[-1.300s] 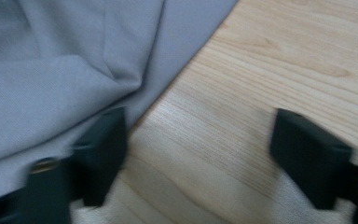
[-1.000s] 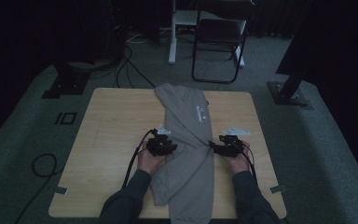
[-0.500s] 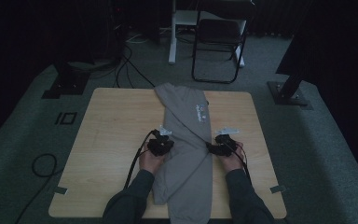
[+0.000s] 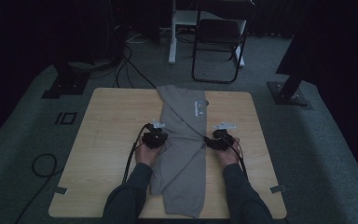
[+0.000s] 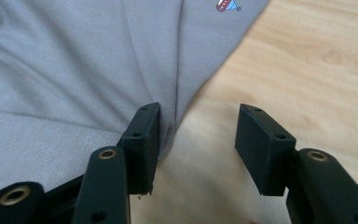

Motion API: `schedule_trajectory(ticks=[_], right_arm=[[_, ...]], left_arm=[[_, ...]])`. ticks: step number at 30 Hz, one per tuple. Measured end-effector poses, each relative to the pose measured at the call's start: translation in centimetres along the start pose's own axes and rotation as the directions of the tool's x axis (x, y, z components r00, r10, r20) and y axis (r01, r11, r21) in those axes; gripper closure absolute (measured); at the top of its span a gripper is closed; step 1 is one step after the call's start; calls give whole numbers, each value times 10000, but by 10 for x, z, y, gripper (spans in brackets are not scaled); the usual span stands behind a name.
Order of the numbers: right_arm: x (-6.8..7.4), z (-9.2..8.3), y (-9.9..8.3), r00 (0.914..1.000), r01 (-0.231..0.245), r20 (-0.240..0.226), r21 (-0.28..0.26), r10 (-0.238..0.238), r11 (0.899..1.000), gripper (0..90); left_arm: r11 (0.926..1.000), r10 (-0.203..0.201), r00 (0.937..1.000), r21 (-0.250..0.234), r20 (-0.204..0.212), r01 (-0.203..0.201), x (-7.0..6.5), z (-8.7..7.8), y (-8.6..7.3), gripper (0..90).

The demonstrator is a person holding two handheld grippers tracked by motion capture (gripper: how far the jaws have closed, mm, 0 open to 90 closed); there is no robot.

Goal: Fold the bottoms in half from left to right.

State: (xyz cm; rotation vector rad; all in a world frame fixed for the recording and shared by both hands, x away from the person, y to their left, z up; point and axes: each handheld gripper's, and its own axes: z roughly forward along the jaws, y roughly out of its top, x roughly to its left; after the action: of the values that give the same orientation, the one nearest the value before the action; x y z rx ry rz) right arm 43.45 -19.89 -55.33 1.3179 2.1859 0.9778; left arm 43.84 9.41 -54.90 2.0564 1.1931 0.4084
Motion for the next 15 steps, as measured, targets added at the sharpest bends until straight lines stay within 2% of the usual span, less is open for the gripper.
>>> schedule_trajectory(ticks=[3,5,7,9,11,13,15], right_arm=[[-1,9,8,10000,-33,75,17,33,10000,505],[-2,14,12,9999,-59,124,-36,60,10000,504],[-2,16,15,9999,-94,143,4,94,10000,504],[-3,17,16,9999,-101,103,73,100,9999,504],[-5,14,16,9997,-172,-143,174,174,9997,523],[-5,8,14,9987,-361,-372,-22,360,9993,519],[-2,1,11,9982,-263,-536,-180,253,9995,508]], left_arm=[[9999,-151,9998,-20,-116,151,5,3,4,871],[9996,-269,9996,22,-54,269,7,4,5,857],[9997,-214,9998,74,-46,214,7,2,5,799],[9995,-326,9993,60,195,325,7,-5,3,711],[9990,-432,9984,-56,356,435,7,-13,-1,652],[9991,-407,9977,-90,536,413,6,-24,-7,613],[9995,-297,9980,-100,562,303,6,-36,-13,589]])
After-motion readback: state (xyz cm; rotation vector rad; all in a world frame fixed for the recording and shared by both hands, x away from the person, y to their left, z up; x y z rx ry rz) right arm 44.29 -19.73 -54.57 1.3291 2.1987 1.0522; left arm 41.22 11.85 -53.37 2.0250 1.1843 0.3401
